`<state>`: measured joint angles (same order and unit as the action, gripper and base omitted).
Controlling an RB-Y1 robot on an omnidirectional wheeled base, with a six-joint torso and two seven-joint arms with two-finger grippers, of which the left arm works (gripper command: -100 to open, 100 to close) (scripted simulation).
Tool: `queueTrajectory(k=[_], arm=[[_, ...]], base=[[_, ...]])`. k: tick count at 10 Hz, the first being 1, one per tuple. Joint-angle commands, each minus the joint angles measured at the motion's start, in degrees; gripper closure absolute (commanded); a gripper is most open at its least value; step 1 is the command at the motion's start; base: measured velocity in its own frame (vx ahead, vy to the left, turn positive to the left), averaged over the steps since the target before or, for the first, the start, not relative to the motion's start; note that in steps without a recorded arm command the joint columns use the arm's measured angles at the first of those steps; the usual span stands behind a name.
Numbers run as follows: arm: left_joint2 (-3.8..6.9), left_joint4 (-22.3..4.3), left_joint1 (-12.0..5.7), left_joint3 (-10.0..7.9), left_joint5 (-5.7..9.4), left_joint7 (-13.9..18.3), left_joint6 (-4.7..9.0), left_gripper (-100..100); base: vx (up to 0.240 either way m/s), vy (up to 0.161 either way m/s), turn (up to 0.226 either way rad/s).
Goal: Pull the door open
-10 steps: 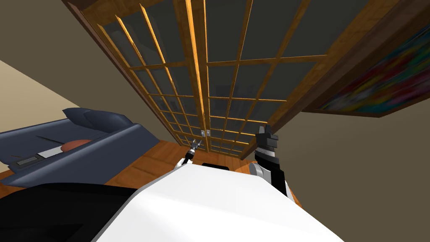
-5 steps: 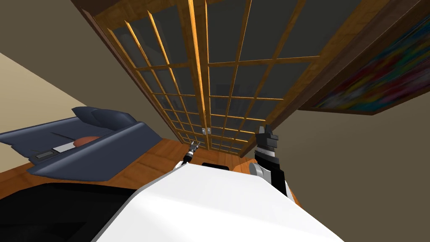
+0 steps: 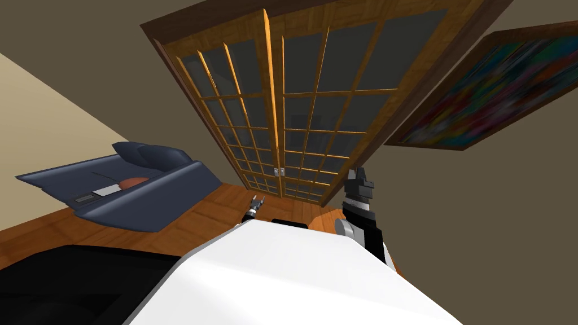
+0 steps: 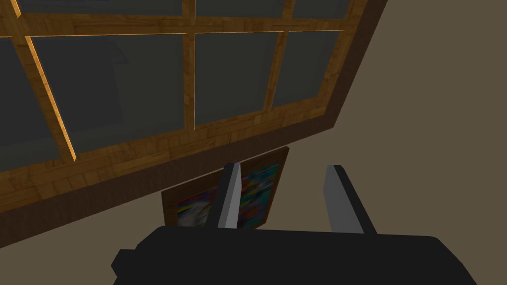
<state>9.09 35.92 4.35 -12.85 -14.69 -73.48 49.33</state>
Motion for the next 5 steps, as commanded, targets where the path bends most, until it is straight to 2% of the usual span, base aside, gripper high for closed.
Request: queueTrajectory(k=[1, 2, 3, 4, 5], arm=[[-0.17, 1.61, 1.37, -0.25, -0.12, -0.15, -1.12, -100], [-0.38, -0.05, 2.09, -1.85, 0.04, -1.35, -1.46, -100], [-0.4, -0.21, 2.15, -2.0, 0.05, -1.46, -1.49, -100], [-0.83, -1.76, 2.48, -3.56, 0.17, -2.76, -1.8, -100], [-0.83, -1.76, 2.48, -3.56, 0.17, -2.76, -1.8, -100]], base=[[-0.123, 0.002, 0.0], [-0.143, 0.006, -0.02], [-0.138, 0.006, -0.014], [-0.121, 0.016, -0.038], [-0.099, 0.025, -0.027]])
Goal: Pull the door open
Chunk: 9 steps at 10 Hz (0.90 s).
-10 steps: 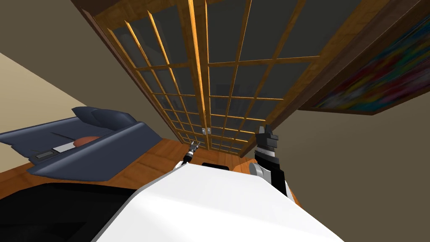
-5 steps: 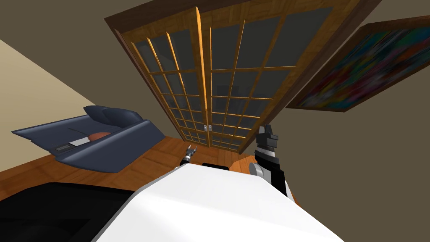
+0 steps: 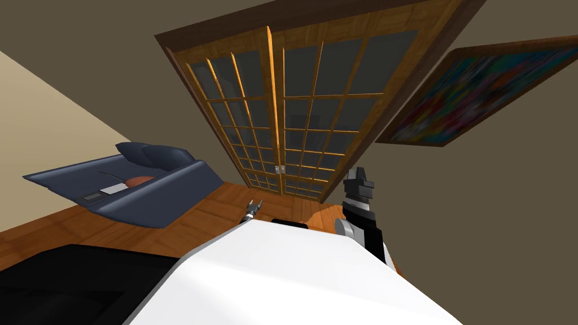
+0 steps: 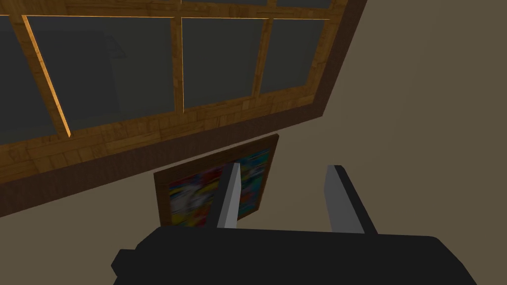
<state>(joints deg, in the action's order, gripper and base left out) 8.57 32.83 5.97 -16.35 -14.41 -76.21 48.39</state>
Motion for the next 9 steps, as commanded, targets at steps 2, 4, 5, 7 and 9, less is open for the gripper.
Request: queueTrajectory(k=[2, 4, 5, 7, 9], arm=[[-1.67, -0.83, 0.06, -2.49, 0.0, -2.42, -1.21, -100], [-3.27, -1.6, -2.04, -3.71, -0.05, -4.06, -1.27, -100], [-3.81, -1.62, -2.9, -3.9, -0.09, -4.44, -1.24, -100], [-4.98, -1.46, -4.94, -4.13, -0.18, -5.14, -1.15, -100], [-5.81, -1.14, -6.54, -4.11, -0.26, -5.49, -1.04, -100]], base=[[-0.058, 0.056, -0.092], [0.088, 0.079, -0.122], [0.169, 0.099, -0.109], [0.185, 0.08, -0.087], [0.154, 0.062, -0.062]])
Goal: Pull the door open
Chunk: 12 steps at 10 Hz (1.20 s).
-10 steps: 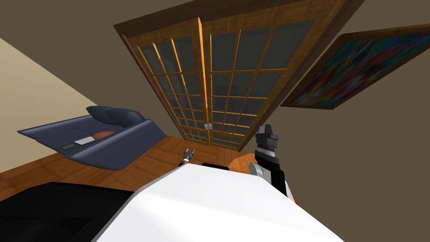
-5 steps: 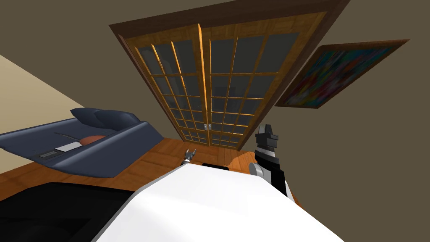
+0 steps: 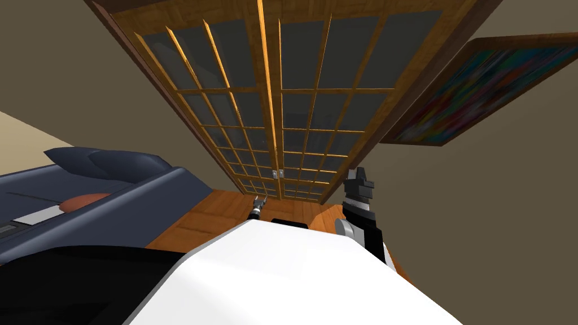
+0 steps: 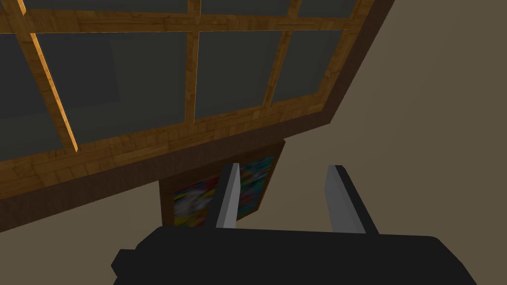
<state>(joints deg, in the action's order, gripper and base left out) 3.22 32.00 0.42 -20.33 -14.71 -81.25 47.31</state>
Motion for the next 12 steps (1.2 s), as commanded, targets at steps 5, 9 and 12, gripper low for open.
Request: queueTrajectory(k=[5, 9, 12], arm=[[-1.87, 0.49, -3.97, 0.1, -0.1, -0.9, 0.26, -100], [-3.06, 1.43, -6.83, 0.5, -0.24, -1.15, 0.51, -100], [-3.85, 2.2, -8.94, 0.87, -0.35, -1.24, 0.7, -100]], base=[[0.131, 0.043, -0.044], [0.119, 0.04, -0.053], [0.185, 0.034, -0.053]])
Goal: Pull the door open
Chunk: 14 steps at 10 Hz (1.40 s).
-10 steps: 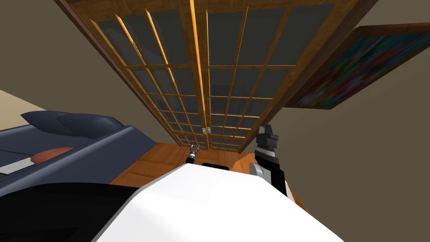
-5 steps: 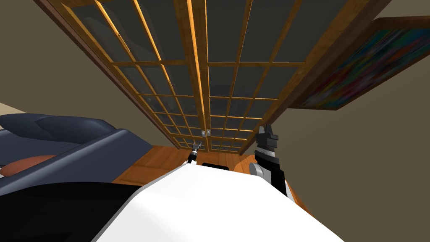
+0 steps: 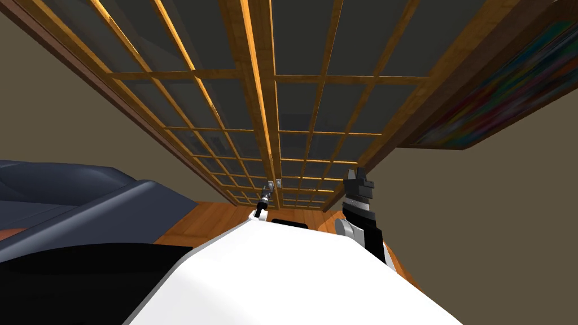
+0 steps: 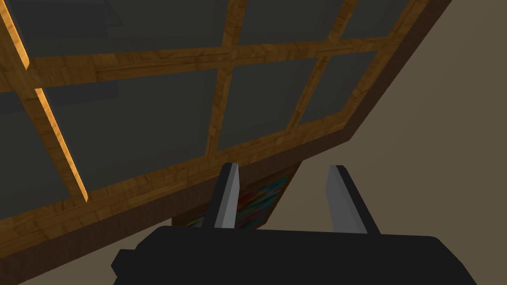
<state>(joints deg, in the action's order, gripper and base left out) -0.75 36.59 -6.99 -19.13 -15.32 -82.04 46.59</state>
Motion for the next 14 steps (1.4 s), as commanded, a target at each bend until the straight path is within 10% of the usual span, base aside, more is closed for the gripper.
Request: queueTrajectory(k=[1, 3, 4, 14], arm=[[0.13, -2.39, -1.54, -0.32, 0.26, -0.46, 1.41, -100], [0.06, -1.79, -1.31, -0.23, 0.19, -0.3, 0.93, -100], [0.06, -1.79, -1.31, -0.23, 0.19, -0.3, 0.93, 100], [0.67, -2.42, 0.84, -0.07, 0.64, 1.49, 0.69, 100]], base=[[0.135, 0.029, -0.026], [0.027, 0.006, 0.0], [0.004, -0.006, -0.034], [-0.057, -0.015, 0.013]])
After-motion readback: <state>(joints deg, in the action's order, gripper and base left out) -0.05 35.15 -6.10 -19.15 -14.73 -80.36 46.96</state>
